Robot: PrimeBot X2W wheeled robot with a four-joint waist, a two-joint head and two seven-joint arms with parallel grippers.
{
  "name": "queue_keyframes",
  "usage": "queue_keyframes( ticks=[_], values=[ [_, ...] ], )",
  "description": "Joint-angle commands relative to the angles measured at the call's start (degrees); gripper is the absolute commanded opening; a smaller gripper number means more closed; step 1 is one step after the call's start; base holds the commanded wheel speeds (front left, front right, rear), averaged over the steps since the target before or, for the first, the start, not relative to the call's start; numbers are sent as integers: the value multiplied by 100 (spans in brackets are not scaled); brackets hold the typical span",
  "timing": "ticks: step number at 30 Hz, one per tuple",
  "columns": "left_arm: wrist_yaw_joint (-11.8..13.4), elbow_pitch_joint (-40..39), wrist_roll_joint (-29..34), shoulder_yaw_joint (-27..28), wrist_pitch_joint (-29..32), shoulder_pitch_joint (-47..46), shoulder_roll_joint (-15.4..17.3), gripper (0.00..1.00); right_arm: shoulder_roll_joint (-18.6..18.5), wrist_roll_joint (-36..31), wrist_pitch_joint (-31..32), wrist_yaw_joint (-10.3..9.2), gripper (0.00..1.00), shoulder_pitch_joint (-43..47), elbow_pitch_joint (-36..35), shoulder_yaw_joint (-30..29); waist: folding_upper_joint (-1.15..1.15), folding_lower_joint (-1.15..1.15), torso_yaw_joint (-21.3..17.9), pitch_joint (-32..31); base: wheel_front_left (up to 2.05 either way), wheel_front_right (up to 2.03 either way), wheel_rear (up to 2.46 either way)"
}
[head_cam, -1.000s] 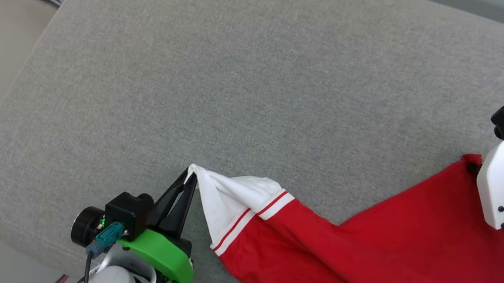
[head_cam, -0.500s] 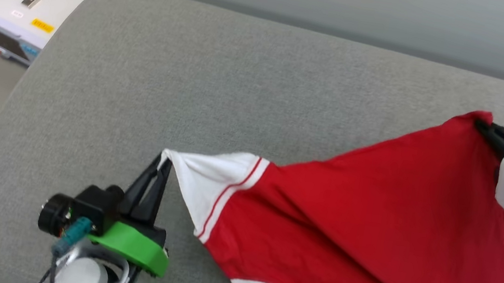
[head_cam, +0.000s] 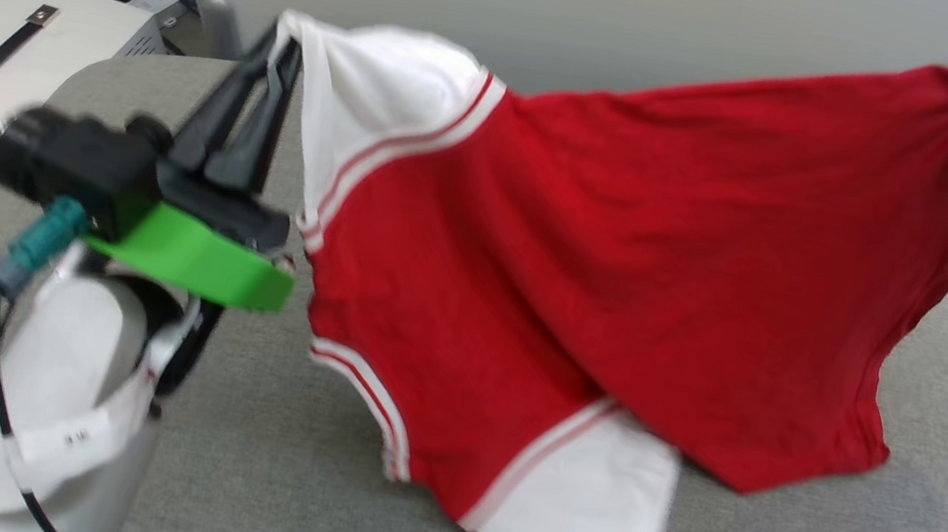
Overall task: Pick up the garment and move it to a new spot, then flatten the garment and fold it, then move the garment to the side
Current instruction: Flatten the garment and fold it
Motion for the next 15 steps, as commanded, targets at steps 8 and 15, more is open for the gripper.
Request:
queue_keyframes(
  ticks=[8, 15],
  values=[
    [-32, -114, -431, -135, 365, -1703, 418, 0, 286, -394, 230, -3, 0, -696, -398, -916, 0, 0, -198, 440, 0, 0, 0],
    [-33, 71, -746, -457, 635, -3454, 747, 0, 379, -671, 647, -3, 0, -1796, -570, -1354, 0, 0, -211, 1345, 0, 0, 0]
  ],
)
